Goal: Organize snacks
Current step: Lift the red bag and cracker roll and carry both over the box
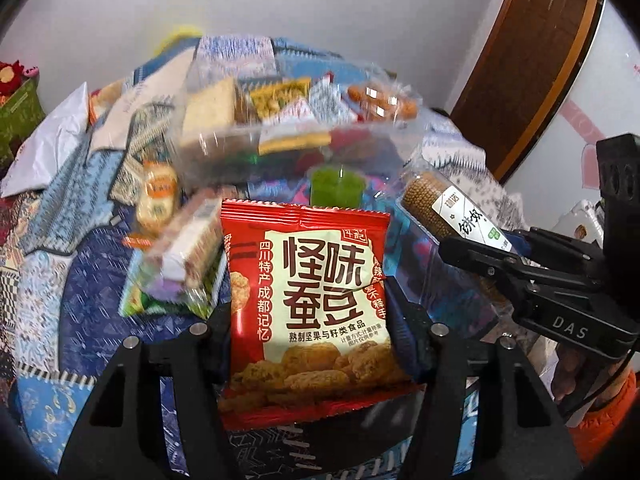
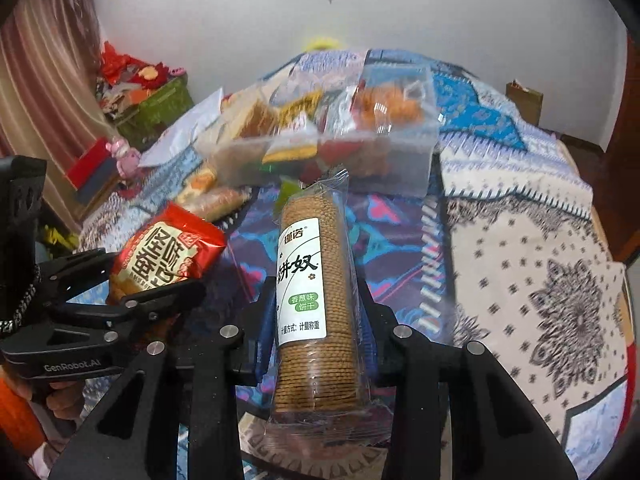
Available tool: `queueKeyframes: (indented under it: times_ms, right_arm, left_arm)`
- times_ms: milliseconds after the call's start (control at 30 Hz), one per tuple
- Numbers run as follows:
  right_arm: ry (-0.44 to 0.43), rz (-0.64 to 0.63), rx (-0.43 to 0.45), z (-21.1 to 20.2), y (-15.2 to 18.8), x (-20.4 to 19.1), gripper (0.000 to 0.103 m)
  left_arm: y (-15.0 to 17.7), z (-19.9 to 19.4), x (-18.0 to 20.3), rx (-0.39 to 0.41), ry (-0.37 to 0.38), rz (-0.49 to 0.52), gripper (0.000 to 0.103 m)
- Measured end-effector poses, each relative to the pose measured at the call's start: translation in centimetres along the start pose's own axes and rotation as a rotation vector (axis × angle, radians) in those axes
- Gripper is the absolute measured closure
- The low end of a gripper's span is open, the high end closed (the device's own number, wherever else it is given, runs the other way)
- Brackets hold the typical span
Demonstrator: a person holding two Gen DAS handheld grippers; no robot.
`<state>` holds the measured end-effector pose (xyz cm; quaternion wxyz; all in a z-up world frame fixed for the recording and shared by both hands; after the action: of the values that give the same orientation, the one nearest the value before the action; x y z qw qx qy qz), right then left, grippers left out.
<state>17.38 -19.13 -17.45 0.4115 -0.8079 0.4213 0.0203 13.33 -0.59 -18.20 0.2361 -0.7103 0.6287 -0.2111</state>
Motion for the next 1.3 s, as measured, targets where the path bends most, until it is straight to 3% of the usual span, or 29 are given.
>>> queueKeyframes:
  times_ms: [333, 700, 1000, 1300]
  right_arm:
    - [0.004, -0.024, 0.118, -1.8, -4.3, -0.3, 0.07]
    - [0.001, -0.028, 0.205, -1.2, -9.1, 0.3, 0.07]
    - [0.01, -0.019, 0.224, 0.6, -12.0, 1.2, 0.07]
    - [0.017, -0.008, 0.187, 3.8, -13.7, 2.4, 0.07]
  left_arm:
    - [-4.8, -2.5, -1.2, 0.114, -0.014, -0.036, 0.042]
    - [-10.2, -1.6, -3.2, 0.181, -0.042, -0.093, 0.042]
    - [-14.1, 2.0, -3.7, 0.159, -0.05, -0.103, 0.042]
    - [-16.5, 6.4, -3.6, 0.108, -0.046, -0.132, 0.042]
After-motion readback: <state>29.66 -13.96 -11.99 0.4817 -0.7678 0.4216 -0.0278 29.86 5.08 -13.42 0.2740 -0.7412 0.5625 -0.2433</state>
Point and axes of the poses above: each gripper's, at about its wrist camera, not at the fingertips, and z roughly the way its jaws point, x to its right, y to its underside, the point moved 2 cm from there along z, roughly the way its jaws point, and after that the axes turned 14 degrees about -y, right-handed, at the moved point
